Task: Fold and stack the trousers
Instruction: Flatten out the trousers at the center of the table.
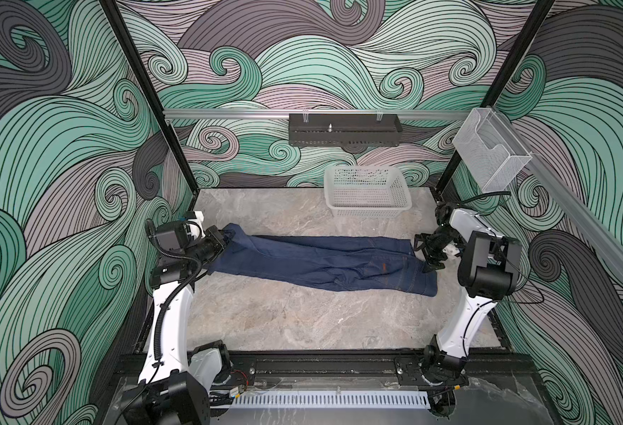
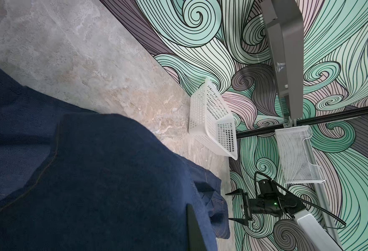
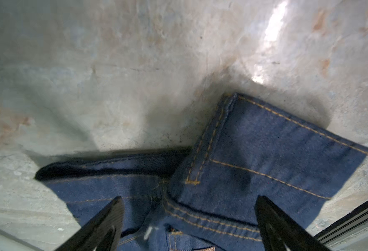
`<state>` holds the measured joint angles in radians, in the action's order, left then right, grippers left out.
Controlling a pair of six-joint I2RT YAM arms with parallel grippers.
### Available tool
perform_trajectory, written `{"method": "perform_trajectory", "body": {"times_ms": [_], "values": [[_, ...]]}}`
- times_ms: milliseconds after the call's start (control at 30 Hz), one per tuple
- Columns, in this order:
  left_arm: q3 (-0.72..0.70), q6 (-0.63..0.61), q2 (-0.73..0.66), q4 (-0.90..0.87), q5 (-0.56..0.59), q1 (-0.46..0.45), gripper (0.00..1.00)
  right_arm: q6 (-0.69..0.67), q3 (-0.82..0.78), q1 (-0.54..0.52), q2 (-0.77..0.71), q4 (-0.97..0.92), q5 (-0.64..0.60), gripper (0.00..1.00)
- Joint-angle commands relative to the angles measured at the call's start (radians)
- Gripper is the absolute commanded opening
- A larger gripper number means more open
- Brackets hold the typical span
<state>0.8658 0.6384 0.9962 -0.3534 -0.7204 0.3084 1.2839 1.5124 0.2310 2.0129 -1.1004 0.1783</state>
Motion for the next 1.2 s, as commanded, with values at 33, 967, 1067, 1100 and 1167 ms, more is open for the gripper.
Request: {"method": "perform_trajectory", "body": {"times_ms": [33, 967, 1067, 1100, 1167], "values": [[0.05, -0.023, -0.013, -0.015, 0.029, 0.009, 0.0, 0.026, -0.023, -0.006, 0.018, -0.049, -0.045, 0.9], [0.096, -0.021, 0.02, -0.027, 0.147, 0.031, 0.0, -0.026, -0.083, -0.023, -0.233, -0.044, -0.123, 0.0], [0.096, 0.01, 0.03, -0.003, 0.19, 0.052, 0.0, -0.054, -0.085, -0.022, -0.281, -0.044, -0.125, 0.0], [0.097, 0.023, 0.034, 0.002, 0.205, 0.06, 0.0, -0.061, -0.086, -0.022, -0.298, -0.044, -0.131, 0.0], [0.11, 0.049, 0.053, 0.007, 0.232, 0.076, 0.0, -0.078, -0.078, -0.019, -0.336, -0.045, -0.165, 0.0]]}}
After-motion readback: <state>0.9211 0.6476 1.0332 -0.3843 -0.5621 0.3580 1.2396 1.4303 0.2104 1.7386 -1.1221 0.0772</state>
